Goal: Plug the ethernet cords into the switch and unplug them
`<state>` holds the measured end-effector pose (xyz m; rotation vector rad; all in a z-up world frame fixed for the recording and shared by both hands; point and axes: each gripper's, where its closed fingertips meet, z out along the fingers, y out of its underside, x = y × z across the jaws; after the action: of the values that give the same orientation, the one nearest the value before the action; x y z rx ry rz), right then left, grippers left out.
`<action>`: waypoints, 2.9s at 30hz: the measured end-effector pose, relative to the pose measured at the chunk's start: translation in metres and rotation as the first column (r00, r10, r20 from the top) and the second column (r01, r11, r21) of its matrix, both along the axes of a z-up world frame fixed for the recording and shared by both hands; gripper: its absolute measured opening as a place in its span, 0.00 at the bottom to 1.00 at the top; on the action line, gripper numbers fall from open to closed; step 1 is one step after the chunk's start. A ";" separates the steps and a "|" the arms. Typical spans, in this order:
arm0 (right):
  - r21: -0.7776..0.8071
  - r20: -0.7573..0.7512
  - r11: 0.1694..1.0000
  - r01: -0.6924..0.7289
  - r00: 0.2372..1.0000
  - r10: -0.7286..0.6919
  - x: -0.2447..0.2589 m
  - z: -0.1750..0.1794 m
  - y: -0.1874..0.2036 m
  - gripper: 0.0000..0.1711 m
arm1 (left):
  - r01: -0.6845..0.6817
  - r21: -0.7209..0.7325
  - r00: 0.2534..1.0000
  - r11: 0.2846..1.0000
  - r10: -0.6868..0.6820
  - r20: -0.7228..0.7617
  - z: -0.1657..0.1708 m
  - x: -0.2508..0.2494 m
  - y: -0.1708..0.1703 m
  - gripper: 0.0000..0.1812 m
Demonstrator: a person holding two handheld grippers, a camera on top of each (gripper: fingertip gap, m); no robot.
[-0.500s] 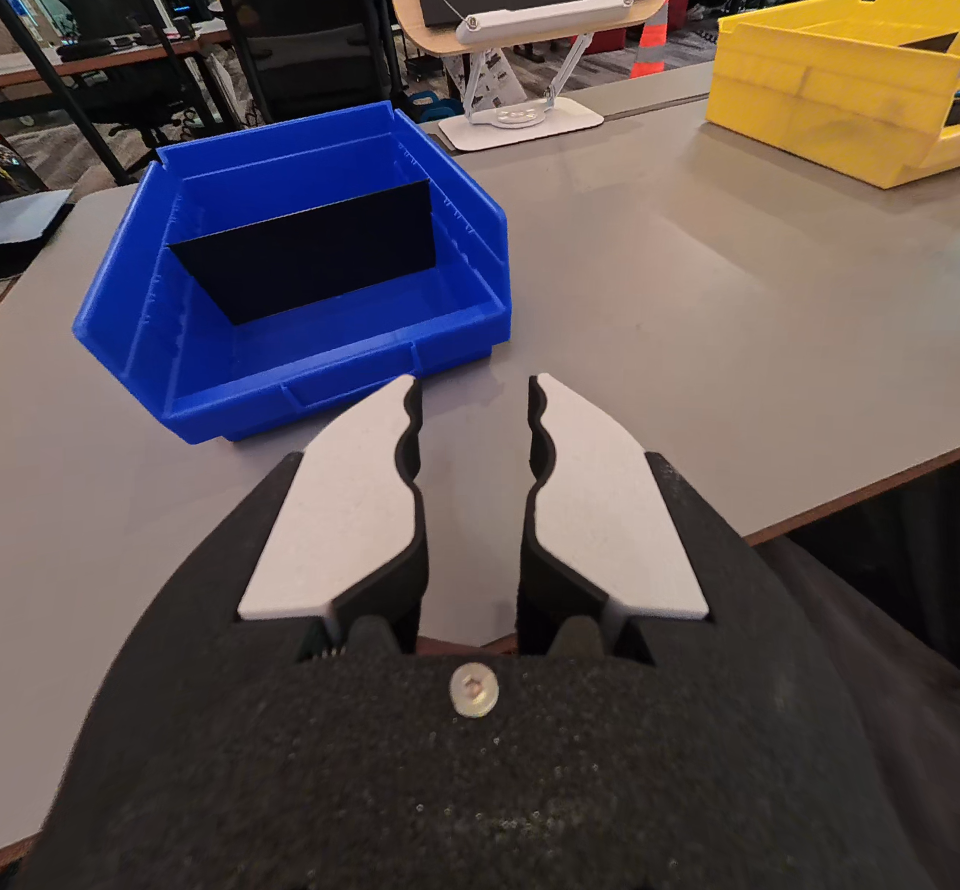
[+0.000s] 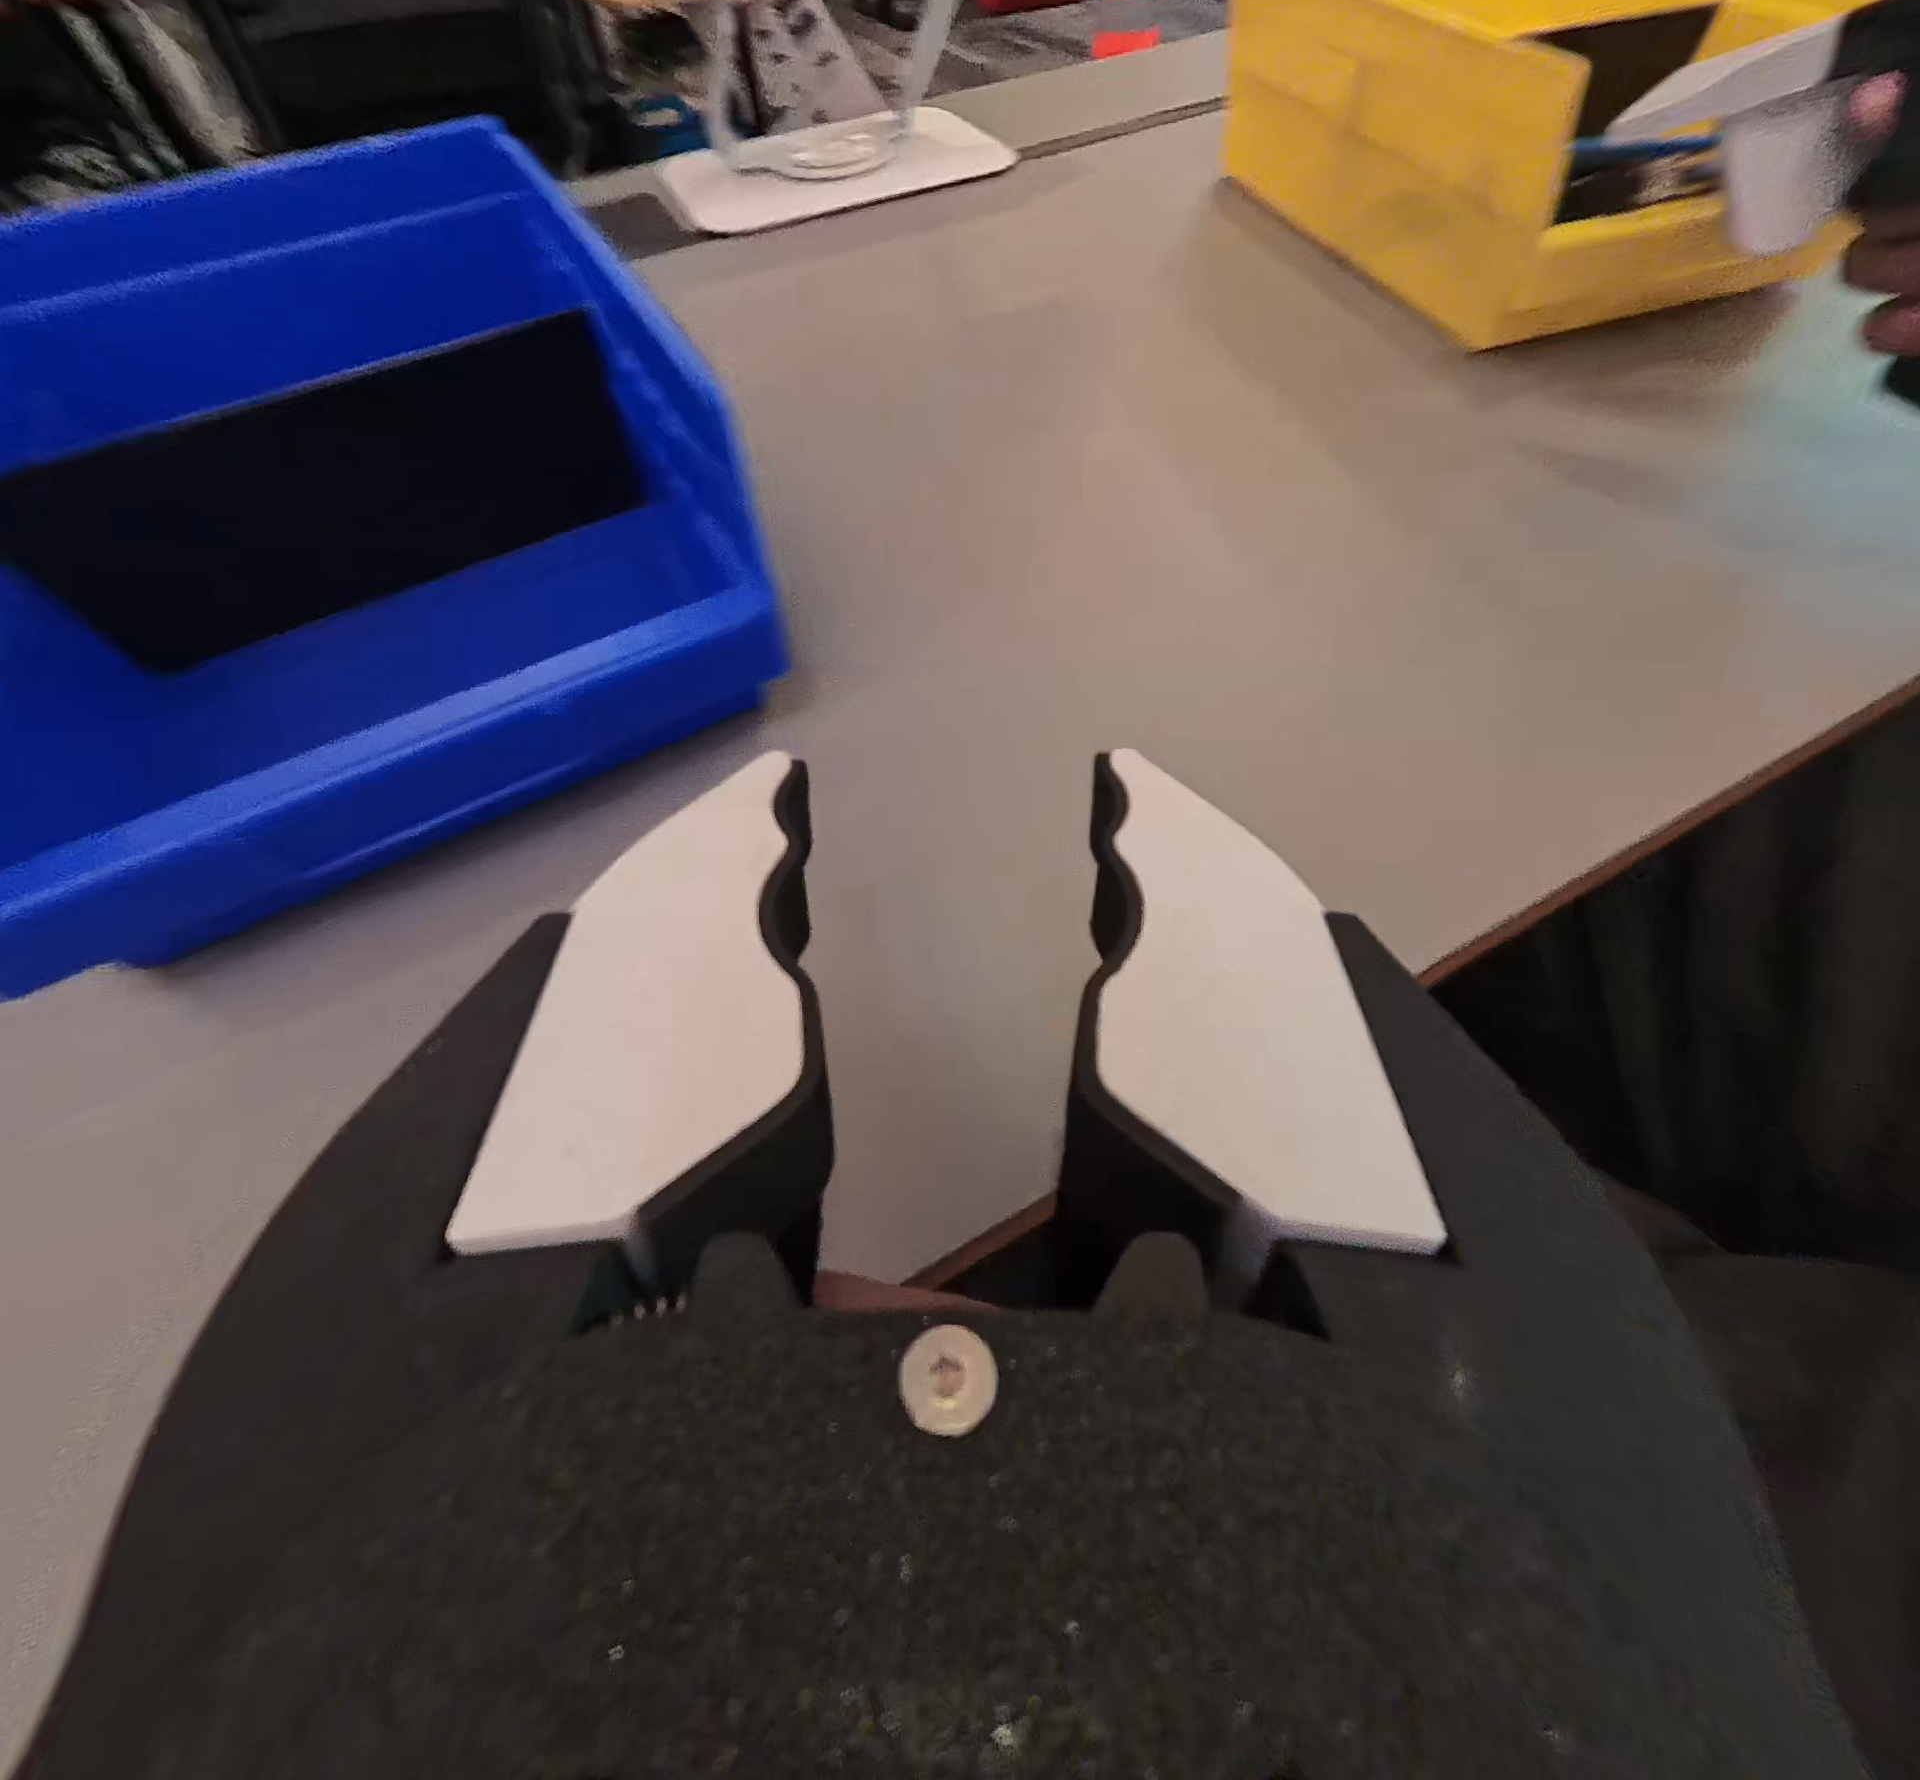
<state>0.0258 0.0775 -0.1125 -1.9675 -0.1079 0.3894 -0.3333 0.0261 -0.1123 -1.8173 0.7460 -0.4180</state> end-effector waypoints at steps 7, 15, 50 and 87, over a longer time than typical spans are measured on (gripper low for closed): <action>0.216 0.061 0.918 0.331 0.934 -0.351 0.093 0.057 -0.053 0.27 | 0.239 -0.011 0.968 0.971 -0.238 0.086 0.026 0.155 -0.031 0.30; 0.121 0.033 0.872 0.475 0.876 -0.482 0.146 0.025 -0.081 0.29 | 0.147 -0.033 0.989 0.989 -0.146 0.026 0.022 0.323 0.059 0.29; 0.094 0.247 0.923 0.372 0.890 -0.384 -0.082 -0.012 0.023 0.02 | -0.232 -0.048 0.971 0.971 0.229 -0.070 -0.012 0.089 0.117 0.05; 0.029 0.170 0.937 -0.349 0.925 0.339 -0.338 -0.009 -0.042 0.16 | -0.423 -0.171 0.900 0.890 0.435 0.035 -0.015 -0.165 0.156 0.02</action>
<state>-0.3122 0.0354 -0.1218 -1.9199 -0.5708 0.4459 -0.4979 0.1820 -0.1274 -2.0398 0.2462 -0.2519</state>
